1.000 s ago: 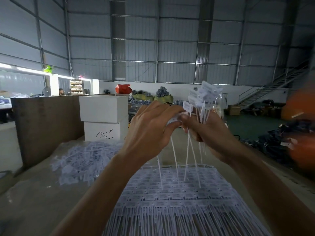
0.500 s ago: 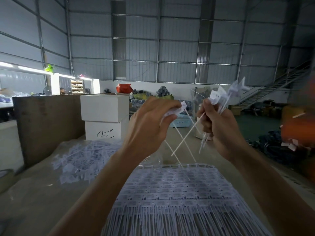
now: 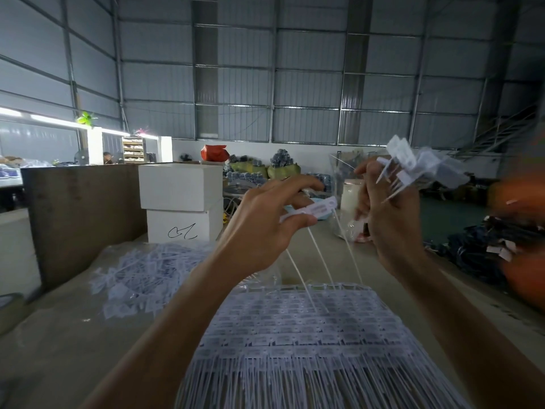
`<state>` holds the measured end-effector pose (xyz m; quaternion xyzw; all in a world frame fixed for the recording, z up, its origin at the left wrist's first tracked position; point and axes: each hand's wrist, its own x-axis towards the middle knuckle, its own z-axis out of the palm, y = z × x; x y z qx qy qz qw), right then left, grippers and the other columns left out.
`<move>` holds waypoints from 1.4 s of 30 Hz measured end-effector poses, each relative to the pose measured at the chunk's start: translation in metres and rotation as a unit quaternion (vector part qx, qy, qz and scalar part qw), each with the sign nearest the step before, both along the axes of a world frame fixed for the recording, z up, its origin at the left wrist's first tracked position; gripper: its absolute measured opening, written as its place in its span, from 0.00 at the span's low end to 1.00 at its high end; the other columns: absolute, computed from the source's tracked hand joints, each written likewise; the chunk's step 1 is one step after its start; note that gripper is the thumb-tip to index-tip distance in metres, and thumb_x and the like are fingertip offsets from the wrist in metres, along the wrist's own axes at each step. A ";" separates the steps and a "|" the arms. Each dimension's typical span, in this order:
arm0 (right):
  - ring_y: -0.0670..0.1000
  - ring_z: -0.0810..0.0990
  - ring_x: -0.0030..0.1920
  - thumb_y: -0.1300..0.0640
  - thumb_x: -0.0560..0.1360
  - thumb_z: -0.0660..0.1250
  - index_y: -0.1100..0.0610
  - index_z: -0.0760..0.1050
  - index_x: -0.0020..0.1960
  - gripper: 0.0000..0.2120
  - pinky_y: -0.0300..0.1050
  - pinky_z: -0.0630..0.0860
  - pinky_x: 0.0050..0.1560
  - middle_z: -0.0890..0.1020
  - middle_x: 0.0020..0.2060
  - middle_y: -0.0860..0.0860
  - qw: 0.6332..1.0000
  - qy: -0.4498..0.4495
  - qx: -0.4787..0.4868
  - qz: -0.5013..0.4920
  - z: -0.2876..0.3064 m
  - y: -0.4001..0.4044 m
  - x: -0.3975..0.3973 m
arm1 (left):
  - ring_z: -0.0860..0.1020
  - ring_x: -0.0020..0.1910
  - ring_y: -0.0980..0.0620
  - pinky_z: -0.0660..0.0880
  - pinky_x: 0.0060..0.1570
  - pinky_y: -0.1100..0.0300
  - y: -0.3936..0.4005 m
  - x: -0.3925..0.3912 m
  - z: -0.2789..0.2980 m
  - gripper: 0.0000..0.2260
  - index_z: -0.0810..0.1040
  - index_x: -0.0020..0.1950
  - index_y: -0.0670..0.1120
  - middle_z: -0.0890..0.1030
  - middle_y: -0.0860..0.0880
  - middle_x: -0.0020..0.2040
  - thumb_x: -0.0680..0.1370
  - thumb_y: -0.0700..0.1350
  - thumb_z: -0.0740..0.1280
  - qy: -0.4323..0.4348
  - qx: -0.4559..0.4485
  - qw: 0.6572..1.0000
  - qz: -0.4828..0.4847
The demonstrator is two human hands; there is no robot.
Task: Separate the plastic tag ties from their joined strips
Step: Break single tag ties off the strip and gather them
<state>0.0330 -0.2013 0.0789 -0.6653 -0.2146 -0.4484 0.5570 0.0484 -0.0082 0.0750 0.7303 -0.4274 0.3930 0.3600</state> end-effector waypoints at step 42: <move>0.38 0.76 0.30 0.46 0.78 0.62 0.43 0.77 0.41 0.09 0.34 0.69 0.33 0.79 0.29 0.39 0.984 0.037 -0.171 -0.032 -0.002 0.011 -0.006 | 0.80 0.52 0.50 0.78 0.49 0.49 0.005 0.006 -0.001 0.13 0.81 0.61 0.49 0.84 0.52 0.54 0.82 0.49 0.60 -0.051 0.035 0.990 0.127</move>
